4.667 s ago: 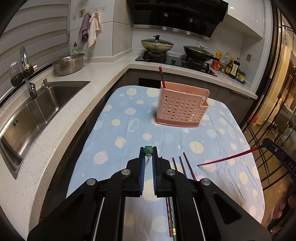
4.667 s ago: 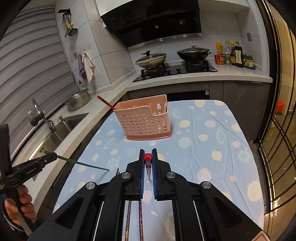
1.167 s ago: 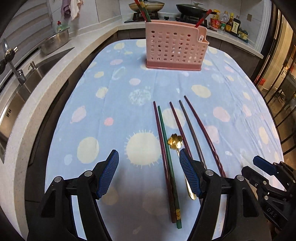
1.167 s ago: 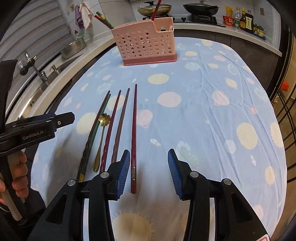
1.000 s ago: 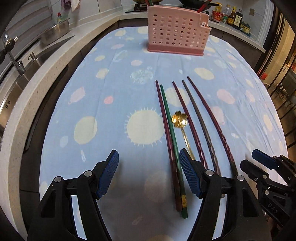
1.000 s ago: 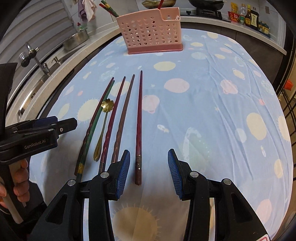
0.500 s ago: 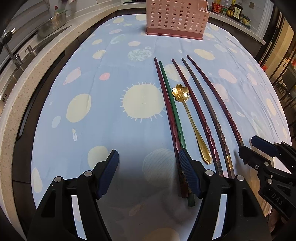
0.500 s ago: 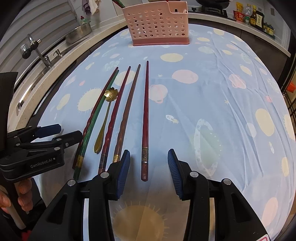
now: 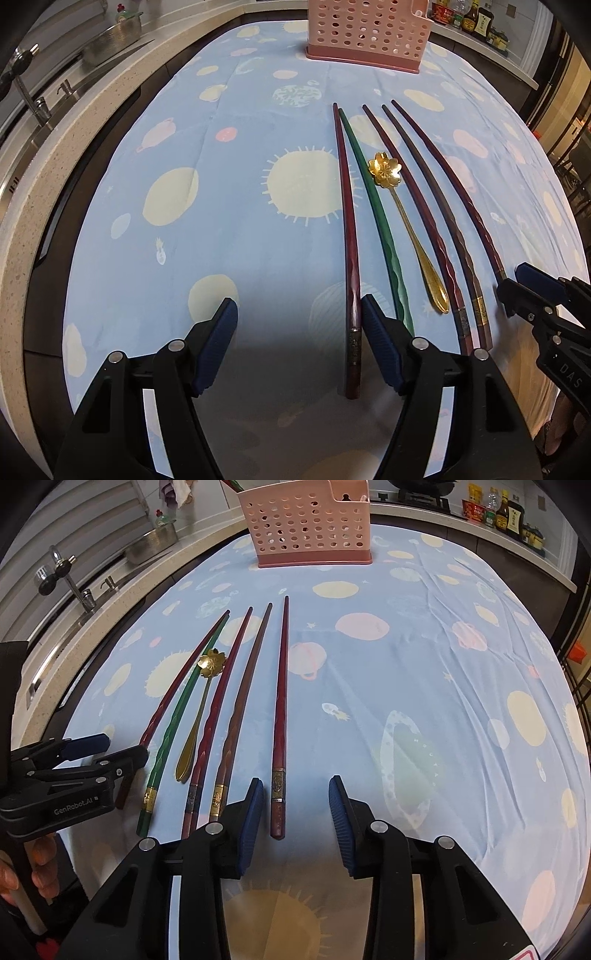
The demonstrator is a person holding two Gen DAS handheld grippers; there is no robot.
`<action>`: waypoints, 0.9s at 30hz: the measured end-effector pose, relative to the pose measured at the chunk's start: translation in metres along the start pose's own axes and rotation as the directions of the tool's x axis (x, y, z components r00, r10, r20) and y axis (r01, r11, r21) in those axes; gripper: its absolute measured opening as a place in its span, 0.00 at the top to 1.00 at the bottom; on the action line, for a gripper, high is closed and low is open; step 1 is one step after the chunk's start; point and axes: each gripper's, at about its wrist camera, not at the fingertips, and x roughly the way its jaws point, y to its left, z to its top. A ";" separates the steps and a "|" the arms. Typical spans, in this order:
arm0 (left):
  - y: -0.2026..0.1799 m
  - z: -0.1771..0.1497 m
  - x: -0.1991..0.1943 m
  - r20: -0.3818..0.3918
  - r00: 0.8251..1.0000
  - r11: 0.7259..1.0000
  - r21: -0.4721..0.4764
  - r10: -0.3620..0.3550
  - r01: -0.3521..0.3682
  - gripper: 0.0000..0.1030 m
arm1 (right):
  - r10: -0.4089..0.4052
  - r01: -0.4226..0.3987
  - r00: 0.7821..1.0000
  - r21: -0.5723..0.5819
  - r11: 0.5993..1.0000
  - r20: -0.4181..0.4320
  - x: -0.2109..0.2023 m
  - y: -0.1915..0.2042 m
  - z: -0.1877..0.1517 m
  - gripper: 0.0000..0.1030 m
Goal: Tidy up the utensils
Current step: 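Grasp a dark-red chopstick with the right gripper while the left gripper grasps another dark-red chopstick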
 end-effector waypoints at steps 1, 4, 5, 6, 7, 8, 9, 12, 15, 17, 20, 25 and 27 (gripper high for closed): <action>0.000 0.000 -0.001 0.000 1.000 1.000 0.000 -0.002 0.002 0.37 | -0.004 0.004 1.000 -0.006 1.000 0.001 0.000 0.001 0.000 0.73; -0.002 -0.002 -0.003 0.003 1.000 1.000 0.006 -0.012 0.012 0.43 | -0.013 0.013 1.000 -0.024 1.000 0.001 0.000 0.003 -0.001 0.80; -0.002 -0.003 -0.004 0.003 1.000 1.000 0.010 -0.016 0.016 0.47 | -0.018 0.018 1.000 -0.030 0.999 0.002 0.000 0.003 -0.002 0.82; -0.002 -0.005 -0.005 0.005 1.000 1.000 0.012 -0.020 0.020 0.48 | -0.021 0.021 1.000 -0.032 0.999 0.003 0.000 0.004 -0.002 0.84; -0.002 -0.007 -0.006 0.006 1.000 1.000 0.016 -0.023 0.023 0.51 | -0.022 0.022 1.000 -0.032 0.999 0.003 0.000 0.003 -0.002 0.85; -0.002 -0.009 -0.007 0.007 1.000 0.999 0.018 -0.026 0.026 0.54 | -0.022 0.023 1.000 -0.031 0.999 0.003 0.000 0.003 -0.003 0.87; -0.002 -0.011 -0.009 0.007 1.000 0.999 0.020 -0.030 0.030 0.56 | -0.022 0.022 1.000 -0.028 0.999 0.003 0.000 0.002 -0.003 0.90; -0.002 -0.016 -0.012 0.010 0.999 0.999 0.024 -0.042 0.041 0.65 | -0.019 0.019 1.000 -0.024 1.000 0.004 0.000 0.001 -0.003 0.93; 0.001 -0.019 -0.015 0.010 0.998 0.998 0.022 -0.055 0.055 0.77 | -0.020 0.020 1.000 -0.028 0.999 0.005 0.000 0.002 -0.003 0.93; 0.003 -0.021 -0.016 0.008 0.997 0.997 0.015 -0.071 0.071 0.86 | -0.019 0.020 1.000 -0.029 0.999 0.006 -0.001 0.002 -0.003 0.93; 0.005 -0.024 -0.017 0.004 0.996 0.996 0.004 -0.091 0.091 0.92 | -0.017 0.018 1.000 -0.025 1.000 0.009 -0.003 0.001 -0.004 0.93; 0.007 -0.025 -0.023 0.015 0.994 0.994 -0.002 -0.107 0.107 0.93 | -0.017 0.018 0.999 -0.022 1.000 0.039 -0.013 0.000 -0.003 0.93; 0.008 -0.020 -0.031 0.034 0.993 0.994 -0.007 -0.111 0.112 0.93 | -0.014 0.015 0.998 -0.017 1.000 0.059 -0.021 0.000 -0.001 0.93</action>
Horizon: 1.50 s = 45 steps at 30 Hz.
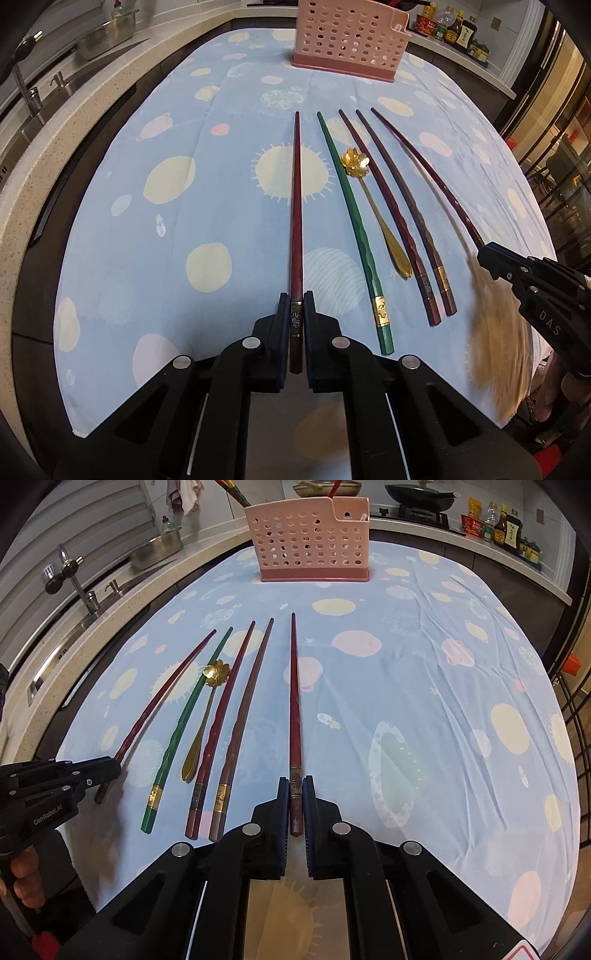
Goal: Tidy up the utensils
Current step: 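Grasp a dark-red chopstick with the right gripper while the left gripper grasps another dark-red chopstick, then lift both dark-red chopsticks into the pink holder and open both grippers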
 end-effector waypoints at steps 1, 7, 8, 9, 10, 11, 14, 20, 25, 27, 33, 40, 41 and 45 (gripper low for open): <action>0.000 0.003 -0.005 0.014 1.000 1.000 -0.002 -0.003 0.003 0.93 | 0.004 -0.004 1.000 0.005 1.000 0.010 -0.004 0.000 0.002 0.93; 0.002 0.027 -0.040 0.108 0.994 1.000 -0.014 -0.019 0.021 0.93 | 0.021 -0.026 0.994 0.040 0.999 0.111 -0.038 -0.006 0.025 0.93; 0.002 0.031 -0.044 0.123 0.992 1.000 -0.016 -0.020 0.023 0.93 | 0.023 -0.029 0.991 0.043 0.999 0.129 -0.044 -0.006 0.029 0.93; 0.003 0.036 -0.049 0.139 0.990 1.000 -0.019 -0.020 0.023 0.93 | 0.022 -0.029 0.988 0.046 0.999 0.151 -0.051 -0.007 0.034 0.93; 0.004 0.041 -0.055 0.156 0.988 0.999 -0.023 -0.023 0.026 0.93 | 0.021 -0.029 0.985 0.047 0.998 0.171 -0.057 -0.009 0.039 0.93; 0.004 0.045 -0.060 0.170 0.985 0.999 -0.025 -0.024 0.029 0.93 | 0.021 -0.031 0.982 0.049 0.998 0.189 -0.063 -0.009 0.043 0.93; 0.004 0.059 -0.073 0.214 0.976 0.999 -0.028 -0.033 0.040 0.93 | 0.026 -0.040 0.969 0.053 0.998 0.244 -0.079 -0.012 0.060 0.93; -0.003 0.092 -0.093 0.293 0.955 0.999 -0.008 -0.040 0.045 0.93 | 0.031 -0.052 0.943 0.056 0.997 0.330 -0.103 -0.017 0.091 0.93; -0.008 0.117 -0.108 0.357 0.933 0.999 0.011 -0.042 0.041 0.93 | 0.058 -0.092 0.930 0.078 0.993 0.364 -0.110 -0.023 0.112 0.93; -0.010 0.126 -0.111 0.374 0.926 0.999 0.018 -0.042 0.038 0.93 | 0.060 -0.097 0.925 0.080 0.992 0.375 -0.112 -0.024 0.119 0.93; -0.016 0.150 -0.121 0.416 0.908 0.999 0.037 -0.043 0.030 0.93 | 0.070 -0.108 0.909 0.068 0.992 0.410 -0.119 -0.026 0.137 0.93; -0.023 0.191 -0.139 0.484 0.874 0.998 0.053 -0.048 0.026 0.93 | 0.092 -0.143 0.879 0.075 0.987 0.469 -0.130 -0.035 0.173 0.93; -0.023 0.199 -0.142 0.496 0.867 0.998 0.053 -0.047 0.024 0.93 | 0.092 -0.148 0.872 0.078 0.986 0.481 -0.132 -0.036 0.180 0.93; -0.028 0.230 -0.156 0.546 0.836 0.998 0.058 -0.049 0.021 0.93 | 0.083 -0.151 0.837 0.083 0.985 0.541 -0.141 -0.041 0.209 0.93</action>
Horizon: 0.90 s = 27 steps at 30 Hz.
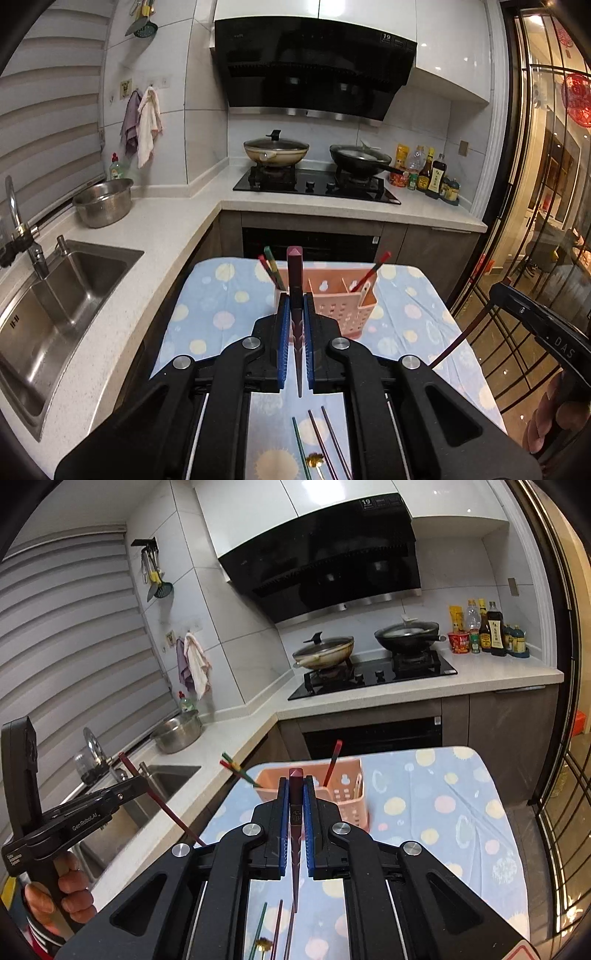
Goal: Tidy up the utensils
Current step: 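Lift both dark-red chopsticks into the pink holder and open both grippers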
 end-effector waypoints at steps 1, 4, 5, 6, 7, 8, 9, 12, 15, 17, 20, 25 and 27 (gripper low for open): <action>-0.002 0.009 0.001 0.017 1.000 1.000 0.003 -0.001 0.001 0.93 | 0.002 -0.002 1.000 0.002 1.000 0.020 0.003 0.000 0.009 0.93; -0.006 0.033 0.006 0.062 0.998 1.000 0.014 -0.006 0.005 0.93 | 0.002 -0.002 0.997 0.006 1.000 0.074 0.010 0.000 0.033 0.93; -0.007 0.040 0.008 0.072 0.997 1.000 0.016 -0.010 0.009 0.93 | 0.000 0.000 0.996 0.007 1.000 0.094 0.014 0.001 0.042 0.93; -0.007 0.048 0.010 0.085 0.996 1.000 0.018 -0.010 0.009 0.93 | -0.001 0.000 0.994 0.009 1.000 0.111 0.017 0.002 0.050 0.93; -0.008 0.056 0.013 0.097 0.995 1.000 0.019 -0.011 0.009 0.93 | 0.002 -0.004 0.992 0.013 1.000 0.127 0.020 0.002 0.058 0.93; -0.008 0.063 0.017 0.106 0.994 1.000 0.019 -0.015 0.013 0.93 | 0.005 -0.008 0.990 0.018 1.000 0.144 0.025 0.003 0.066 0.93; -0.008 0.070 0.021 0.114 0.993 1.000 0.016 -0.014 0.012 0.93 | 0.007 -0.010 0.988 0.020 1.000 0.155 0.029 0.003 0.072 0.93; -0.005 0.085 0.034 0.129 0.991 1.000 0.005 -0.015 0.015 0.93 | 0.003 -0.007 0.984 0.026 1.000 0.177 0.046 0.005 0.087 0.93; -0.003 0.096 0.049 0.135 0.991 1.000 0.006 -0.008 0.007 0.93 | -0.006 0.000 0.983 0.031 1.000 0.186 0.065 0.007 0.096 0.93; -0.002 0.099 0.061 0.132 0.991 1.000 0.010 -0.004 0.002 0.93 | -0.011 0.004 0.985 0.038 0.999 0.174 0.079 0.005 0.099 0.93; 0.002 0.098 0.082 0.100 0.995 1.000 0.006 0.002 -0.002 0.93 | -0.028 0.022 0.989 0.041 0.999 0.147 0.102 0.004 0.096 0.93; 0.006 0.089 0.112 0.044 0.999 1.000 0.008 0.016 -0.016 0.93 | -0.049 0.046 0.995 0.040 0.998 0.082 0.133 -0.003 0.083 0.93; 0.009 0.084 0.121 0.026 1.000 1.000 0.005 0.017 -0.017 0.93 | -0.059 0.057 0.996 0.043 0.997 0.059 0.144 -0.006 0.079 0.93</action>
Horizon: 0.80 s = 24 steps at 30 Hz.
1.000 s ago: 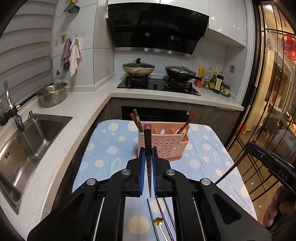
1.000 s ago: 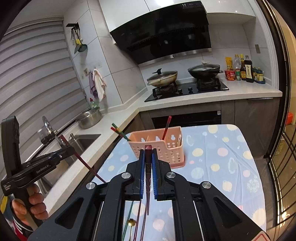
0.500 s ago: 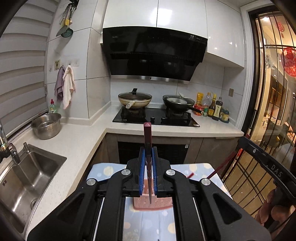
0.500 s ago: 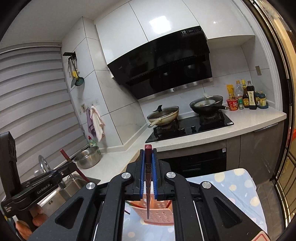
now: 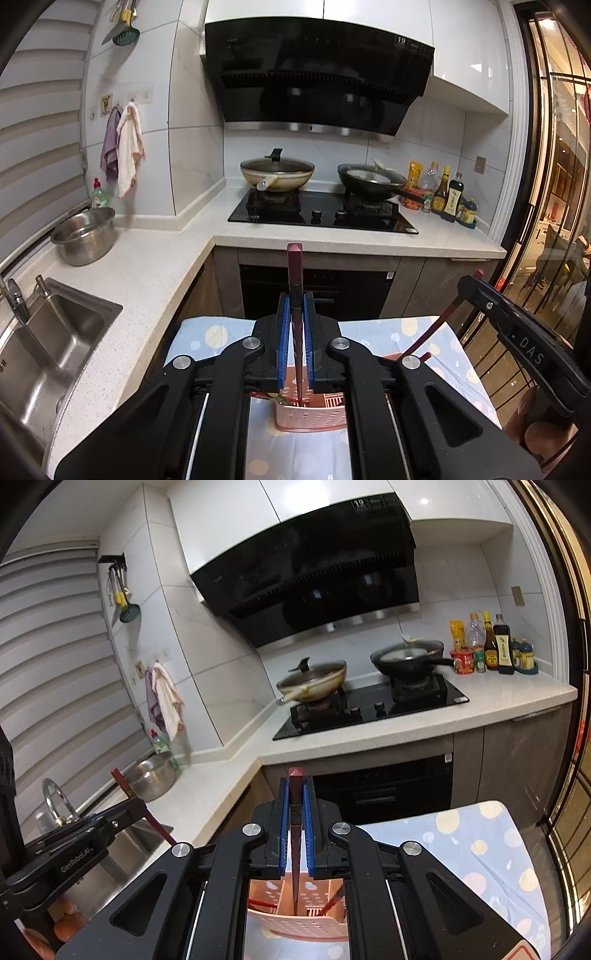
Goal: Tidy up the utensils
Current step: 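Lift both dark-red chopsticks into the pink holder and open both grippers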
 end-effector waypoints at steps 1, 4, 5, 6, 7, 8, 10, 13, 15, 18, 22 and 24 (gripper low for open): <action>0.000 -0.002 0.004 -0.008 1.000 1.000 0.000 0.002 -0.002 0.93 | -0.004 0.004 1.000 0.000 1.000 -0.011 0.004 -0.001 -0.002 0.93; 0.002 -0.006 0.012 -0.026 1.000 1.000 0.003 0.005 -0.005 0.93 | -0.017 0.017 0.999 -0.005 1.000 -0.036 0.016 -0.005 -0.009 0.93; 0.002 -0.007 0.015 -0.031 0.999 1.000 0.004 0.005 -0.005 0.93 | -0.022 0.021 0.999 -0.004 1.000 -0.043 0.019 -0.005 -0.010 0.93; 0.003 -0.008 0.017 -0.036 0.999 1.000 0.004 0.009 -0.009 0.93 | -0.026 0.026 0.998 -0.002 1.000 -0.050 0.022 -0.007 -0.012 0.93; 0.003 -0.009 0.019 -0.041 0.999 1.000 0.006 0.013 -0.013 0.93 | -0.030 0.030 0.998 -0.002 1.000 -0.058 0.024 -0.008 -0.014 0.93; 0.003 -0.010 0.021 -0.045 0.999 1.000 0.007 0.014 -0.014 0.93 | -0.031 0.031 0.997 -0.001 1.000 -0.065 0.027 -0.009 -0.015 0.93; 0.003 -0.013 0.025 -0.056 0.998 1.000 0.007 0.016 -0.016 0.93 | -0.030 0.031 0.996 0.004 1.000 -0.081 0.032 -0.011 -0.018 0.93; 0.003 -0.015 0.030 -0.068 0.997 1.000 0.005 0.019 -0.019 0.93 | -0.042 0.042 0.995 -0.001 0.999 -0.091 0.035 -0.012 -0.022 0.93; 0.003 -0.016 0.031 -0.074 0.997 1.000 0.004 0.020 -0.020 0.93 | -0.045 0.045 0.994 0.000 0.999 -0.096 0.036 -0.014 -0.024 0.93; 0.002 -0.017 0.033 -0.081 0.996 1.000 0.006 0.024 -0.024 0.93 | -0.050 0.050 0.993 0.001 0.999 -0.104 0.037 -0.016 -0.026 0.93; 0.000 -0.017 0.031 -0.080 0.996 0.999 0.007 0.042 -0.041 0.92 | -0.062 0.062 0.994 -0.002 0.998 -0.087 0.030 -0.015 -0.025 0.84; 0.001 -0.016 0.028 -0.081 0.996 0.999 0.000 0.043 -0.043 0.85 | -0.060 0.060 0.996 -0.002 0.998 -0.071 0.024 -0.014 -0.023 0.78</action>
